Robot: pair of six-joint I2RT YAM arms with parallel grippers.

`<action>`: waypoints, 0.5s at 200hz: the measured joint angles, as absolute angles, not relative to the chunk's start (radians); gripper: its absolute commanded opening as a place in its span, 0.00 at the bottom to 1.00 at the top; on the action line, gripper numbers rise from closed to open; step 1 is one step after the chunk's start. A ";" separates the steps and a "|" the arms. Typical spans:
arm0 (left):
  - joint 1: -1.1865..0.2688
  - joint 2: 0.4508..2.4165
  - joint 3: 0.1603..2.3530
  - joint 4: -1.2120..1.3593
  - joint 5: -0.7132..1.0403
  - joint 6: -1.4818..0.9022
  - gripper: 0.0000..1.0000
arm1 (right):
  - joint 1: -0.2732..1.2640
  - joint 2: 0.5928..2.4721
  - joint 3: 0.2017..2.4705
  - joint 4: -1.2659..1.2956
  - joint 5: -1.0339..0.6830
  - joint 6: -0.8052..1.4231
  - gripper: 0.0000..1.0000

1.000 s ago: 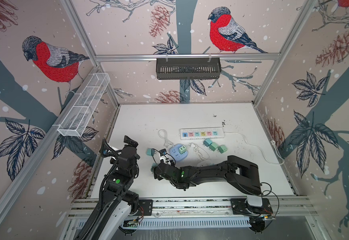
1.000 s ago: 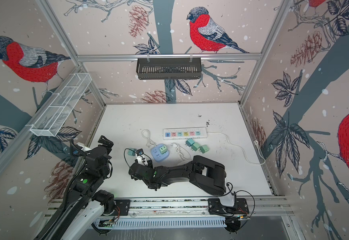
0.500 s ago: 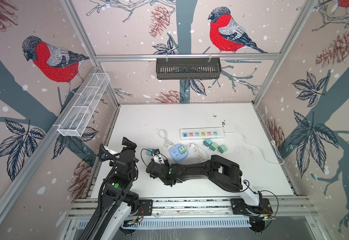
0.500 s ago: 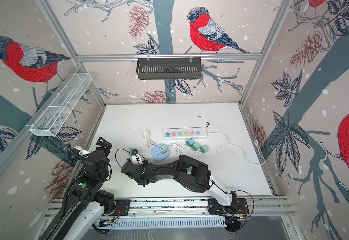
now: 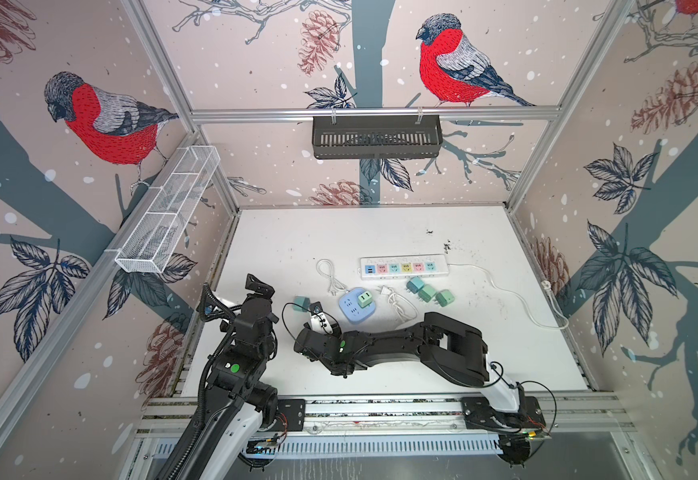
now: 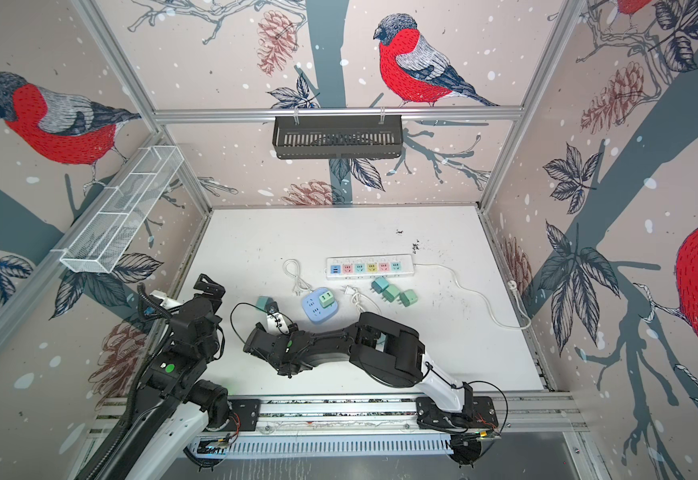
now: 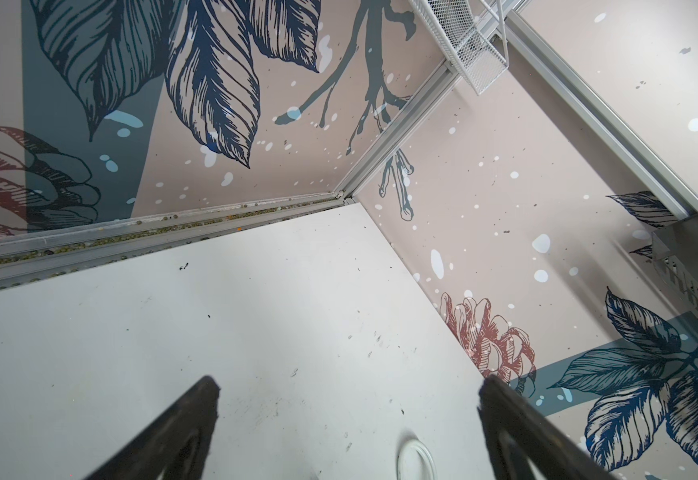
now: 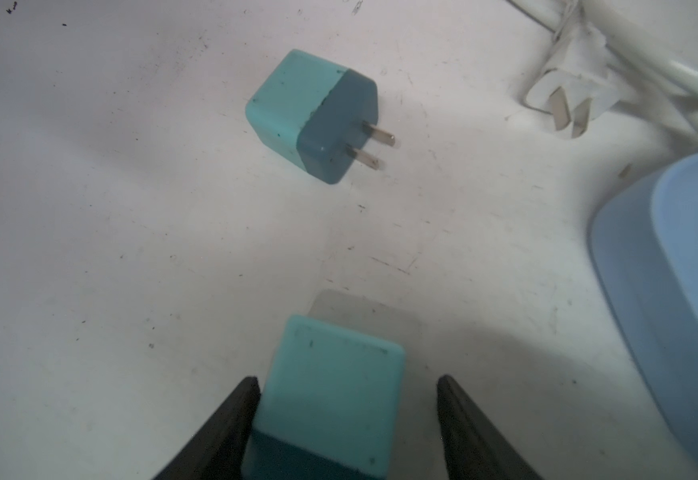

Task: Insert the plug
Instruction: 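Close the right gripper on the teal adapter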

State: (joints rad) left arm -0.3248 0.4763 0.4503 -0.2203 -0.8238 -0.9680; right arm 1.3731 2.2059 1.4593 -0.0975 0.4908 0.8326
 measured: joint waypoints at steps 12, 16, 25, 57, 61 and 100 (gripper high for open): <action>-0.325 0.476 0.449 -0.220 -0.824 -0.968 0.97 | 1.374 2.206 1.456 -0.096 0.494 0.831 0.64; -0.325 0.477 0.449 -0.220 -0.824 -0.968 0.97 | 1.374 2.206 1.456 -0.096 0.494 0.830 0.63; -0.325 0.478 0.449 -0.220 -0.824 -0.968 0.97 | 1.373 2.207 1.457 -0.097 0.497 0.830 0.59; -0.325 0.487 0.448 -0.216 -0.820 -0.968 0.97 | 1.370 2.225 1.475 -0.095 0.505 0.811 0.46; -0.325 0.489 0.448 -0.213 -0.819 -0.967 0.97 | 1.370 2.226 1.475 -0.094 0.506 0.810 0.44; -0.325 0.507 0.448 -0.211 -0.812 -0.965 0.97 | 1.369 2.234 1.486 -0.088 0.508 0.808 0.34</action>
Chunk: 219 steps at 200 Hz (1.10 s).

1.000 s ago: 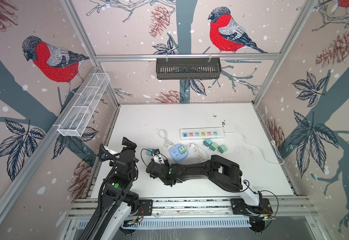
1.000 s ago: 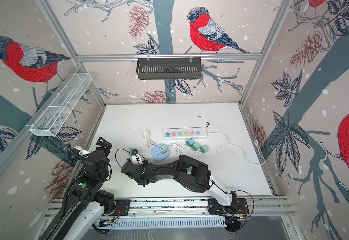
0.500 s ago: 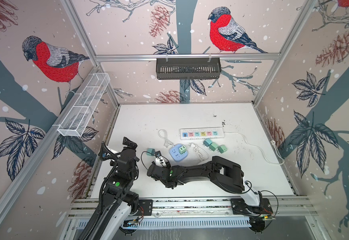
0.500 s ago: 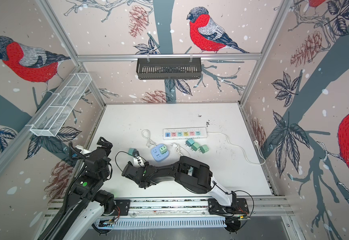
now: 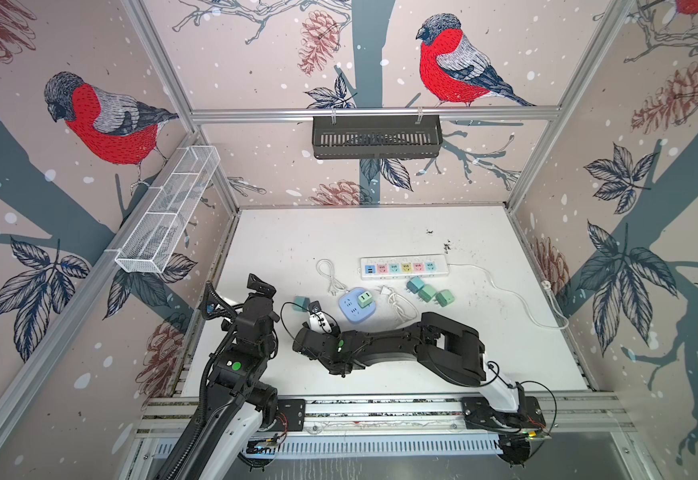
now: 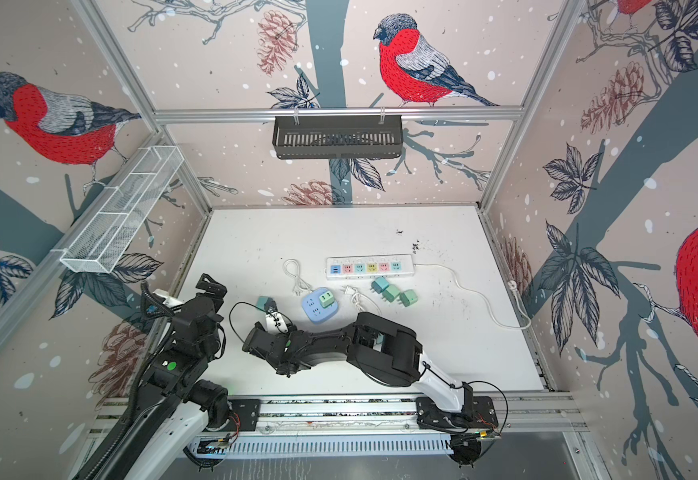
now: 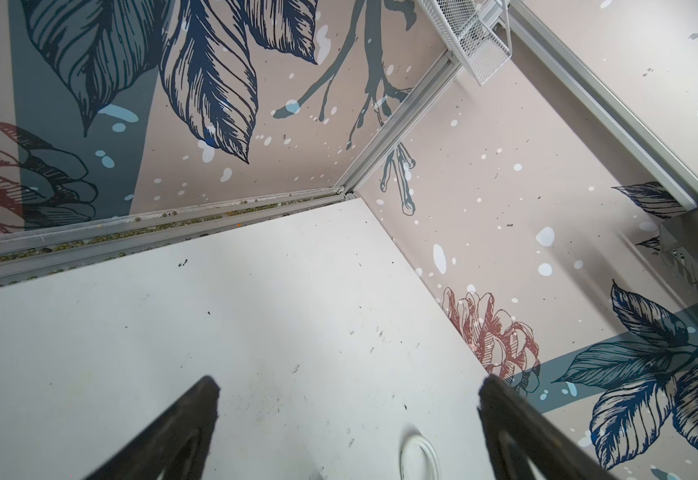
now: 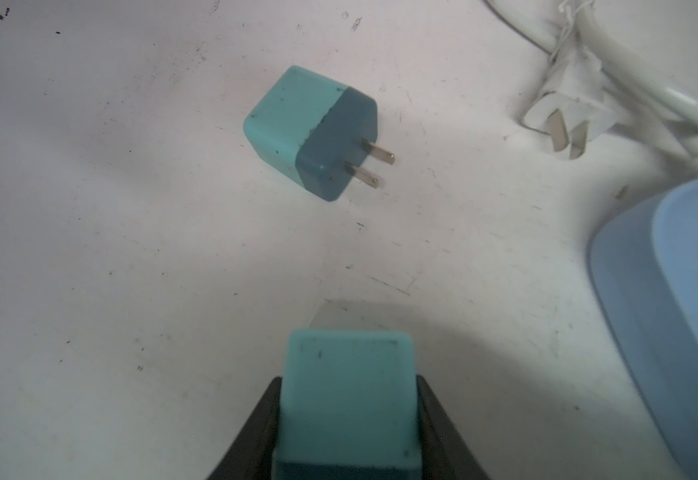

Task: Insert the plug
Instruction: 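Close the right gripper on the teal adapter, then lift the teal adapter with the right gripper while the left gripper reaches toward it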

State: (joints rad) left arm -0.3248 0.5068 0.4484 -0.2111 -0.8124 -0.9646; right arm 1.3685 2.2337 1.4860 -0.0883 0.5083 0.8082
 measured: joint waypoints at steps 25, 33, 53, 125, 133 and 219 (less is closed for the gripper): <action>-0.325 0.529 0.452 -0.206 -0.805 -0.964 0.97 | 1.369 2.218 1.466 -0.078 0.502 0.808 0.30; -0.325 0.538 0.457 -0.205 -0.797 -0.964 0.97 | 1.369 2.207 1.456 -0.082 0.493 0.807 0.28; -0.325 0.558 0.464 -0.195 -0.776 -0.961 0.97 | 1.369 2.149 1.417 -0.107 0.489 0.796 0.23; -0.325 0.562 0.498 -0.169 -0.665 -0.913 0.97 | 1.365 1.731 1.260 -0.136 0.580 0.677 0.12; -0.325 0.566 0.507 -0.168 -0.650 -0.912 0.97 | 1.363 1.676 1.240 -0.136 0.602 0.658 0.10; -0.325 0.598 0.546 -0.118 -0.493 -0.744 0.97 | 1.016 0.998 0.746 0.154 0.696 0.411 0.05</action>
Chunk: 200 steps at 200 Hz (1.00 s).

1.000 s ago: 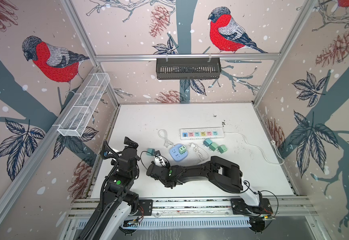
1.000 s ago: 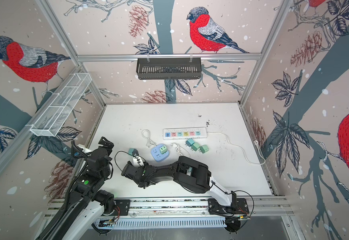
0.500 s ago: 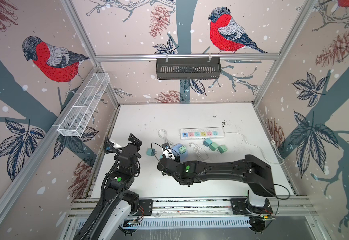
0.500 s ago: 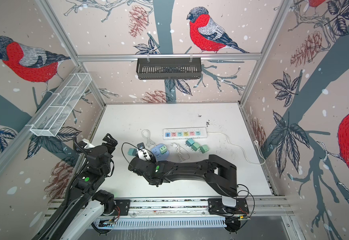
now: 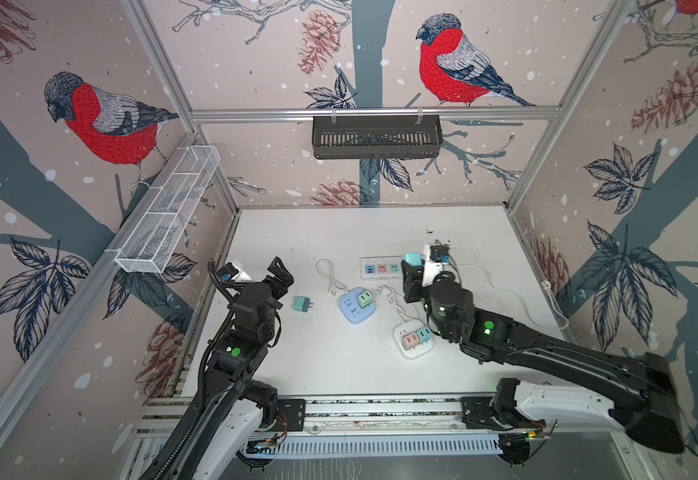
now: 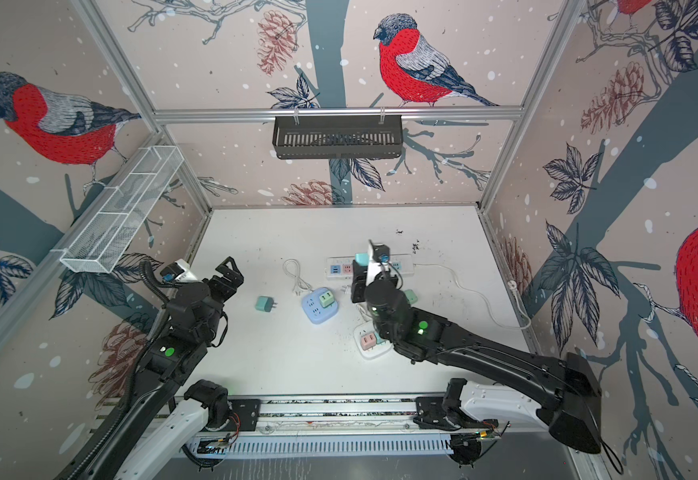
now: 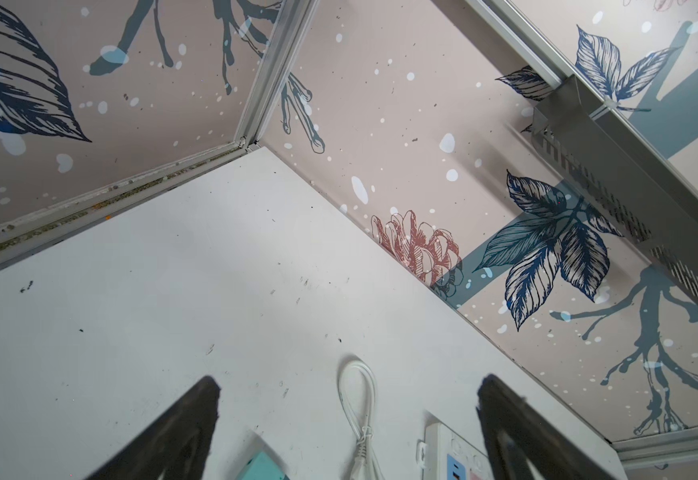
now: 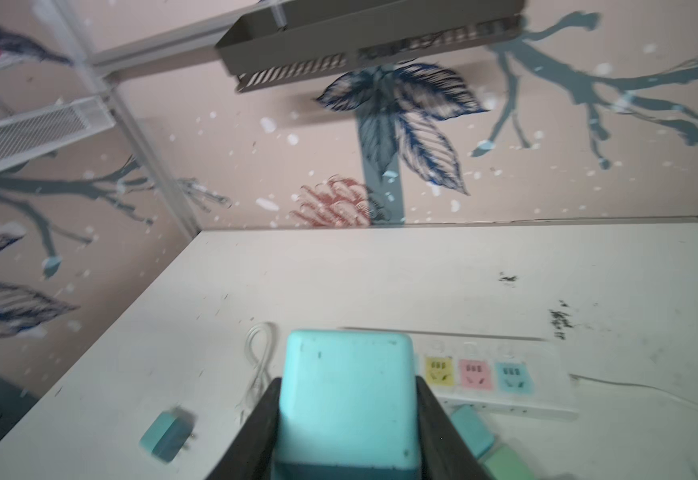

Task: Insert the plug
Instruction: 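Lift the teal adapter with the right gripper while the left gripper reaches toward it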

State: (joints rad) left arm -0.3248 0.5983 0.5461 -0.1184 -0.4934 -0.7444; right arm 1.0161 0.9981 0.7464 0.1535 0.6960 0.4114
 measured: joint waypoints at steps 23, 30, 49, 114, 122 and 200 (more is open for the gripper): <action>-0.324 0.548 0.468 -0.059 -0.440 -0.686 0.97 | 0.899 0.841 0.607 0.224 0.625 0.381 0.04; -0.324 0.532 0.452 -0.037 -0.411 -0.666 0.97 | 0.880 0.804 0.573 0.248 0.611 0.364 0.04; -0.324 0.509 0.432 0.014 -0.332 -0.617 0.97 | 0.842 0.726 0.480 0.331 0.569 0.321 0.04; -0.324 0.529 0.415 0.151 -0.003 -0.514 0.97 | 0.818 0.736 0.370 0.480 0.361 0.136 0.02; -0.324 0.538 0.412 0.168 0.053 -0.503 0.97 | 0.819 0.738 0.350 0.498 0.318 0.100 0.02; -0.413 0.622 0.427 0.289 0.395 -0.426 0.97 | 0.984 0.834 0.331 0.604 0.200 -0.118 0.02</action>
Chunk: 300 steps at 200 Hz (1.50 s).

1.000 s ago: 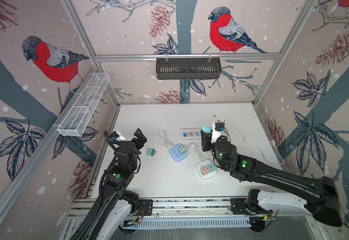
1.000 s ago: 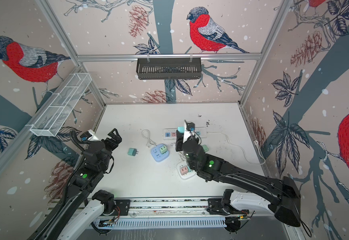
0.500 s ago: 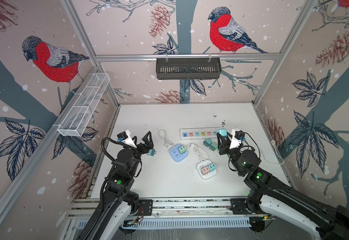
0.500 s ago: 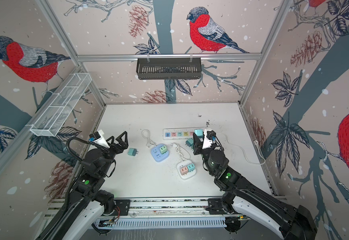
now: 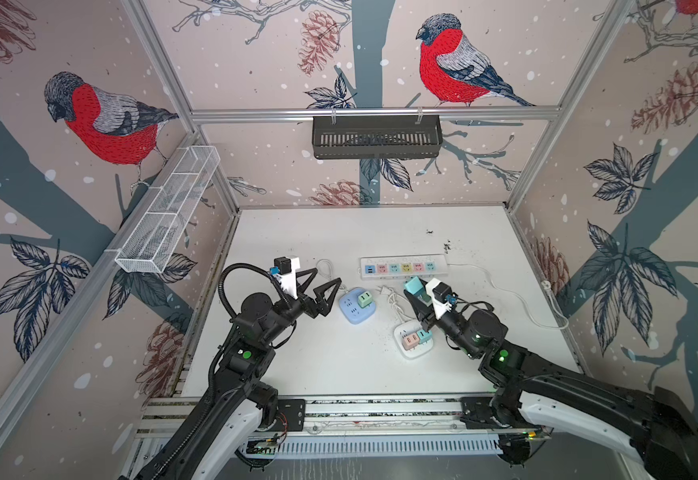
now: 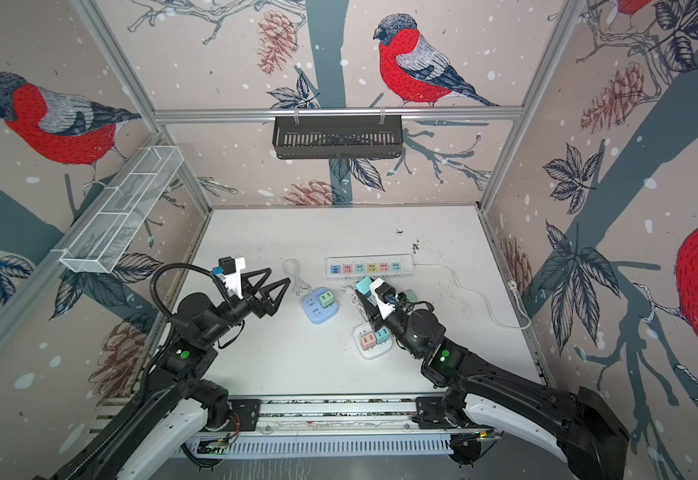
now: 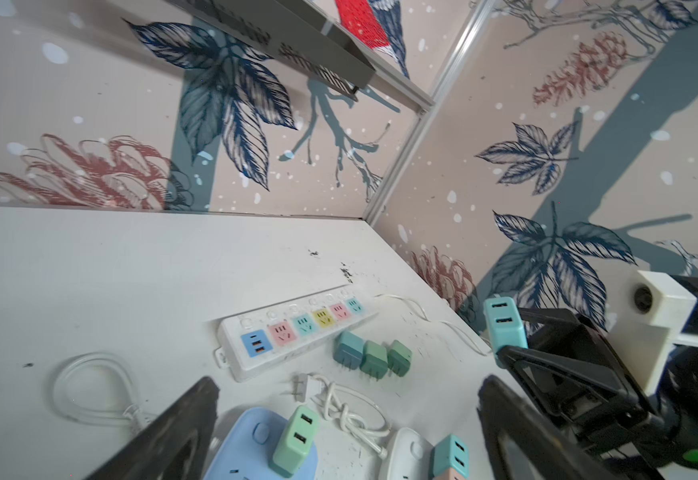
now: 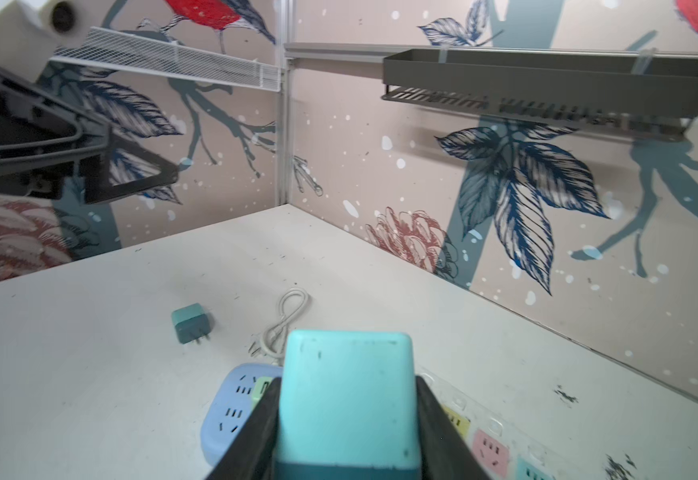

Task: Insert the plug
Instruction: 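Lift the teal adapter with the right gripper while the left gripper reaches toward it, then close the left gripper on the teal adapter held by the right gripper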

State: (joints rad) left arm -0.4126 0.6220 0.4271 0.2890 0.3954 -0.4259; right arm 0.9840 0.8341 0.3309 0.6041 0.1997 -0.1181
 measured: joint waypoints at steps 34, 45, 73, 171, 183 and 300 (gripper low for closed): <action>-0.511 0.649 0.449 0.311 0.440 -0.361 0.97 | 1.097 0.873 0.320 0.667 0.252 -0.218 0.02; -0.539 0.665 0.455 0.318 0.446 -0.342 0.97 | 1.113 0.876 0.313 0.685 0.264 -0.241 0.03; -0.623 0.714 0.489 0.307 0.447 -0.293 0.96 | 1.135 0.880 0.298 0.725 0.286 -0.276 0.02; -0.915 0.886 0.623 0.197 0.269 -0.105 0.86 | 1.225 0.893 0.261 0.808 0.339 -0.387 0.02; -0.921 0.887 0.624 0.194 0.269 -0.100 0.86 | 1.236 0.890 0.255 0.817 0.348 -0.399 0.02; -0.945 0.973 0.668 0.171 0.337 -0.098 0.69 | 1.282 0.873 0.224 0.883 0.397 -0.478 0.02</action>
